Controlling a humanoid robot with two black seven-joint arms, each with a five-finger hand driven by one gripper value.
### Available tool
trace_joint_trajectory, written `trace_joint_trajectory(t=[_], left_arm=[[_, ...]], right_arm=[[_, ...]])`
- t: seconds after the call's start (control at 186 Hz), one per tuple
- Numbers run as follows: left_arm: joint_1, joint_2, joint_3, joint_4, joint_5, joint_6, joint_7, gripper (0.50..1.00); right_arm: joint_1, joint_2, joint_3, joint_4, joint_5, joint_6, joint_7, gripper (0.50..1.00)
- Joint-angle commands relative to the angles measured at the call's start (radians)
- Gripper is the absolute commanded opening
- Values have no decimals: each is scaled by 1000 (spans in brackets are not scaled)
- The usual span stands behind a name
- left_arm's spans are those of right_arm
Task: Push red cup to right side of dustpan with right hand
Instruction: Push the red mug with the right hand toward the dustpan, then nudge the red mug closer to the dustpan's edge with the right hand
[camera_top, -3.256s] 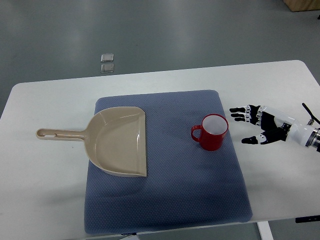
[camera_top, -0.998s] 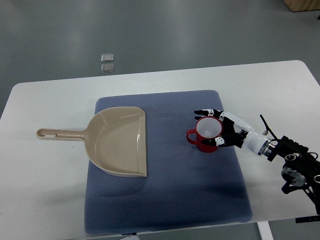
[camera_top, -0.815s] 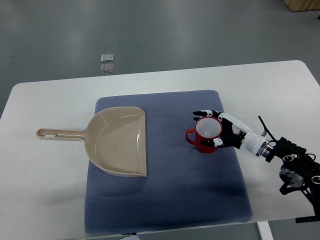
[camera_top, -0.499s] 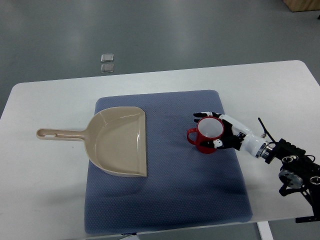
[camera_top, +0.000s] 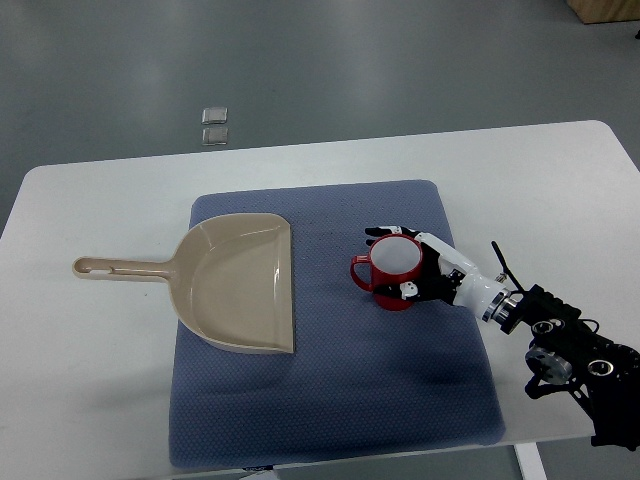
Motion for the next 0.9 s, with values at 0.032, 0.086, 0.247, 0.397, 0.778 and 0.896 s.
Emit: trace_joint_trajectory(t=[0.032,0.086,0.247,0.397,0.778,0.896], left_arm=[[0,0,0,0,0,0,1,1000],[0,0,0,0,0,0,1,1000],[0,0,2,0,0,0,1,1000],[0,0,2,-2,0,0,1,1000],[0,0,2,0,0,0,1,1000],[0,0,2,0,0,0,-1,1000]], right_arm=[[-1,31,-10,0,0,-26,0,932],[-1,44,-15,0,0,-41,0,932],[-1,82,-21,1,0,-68,0,930],[-1,114,-27,1,-5,-87,0,930],[0,137,-59,8,-13,-122,0,930],[4,137,-64,8,-13,-137,0,930]])
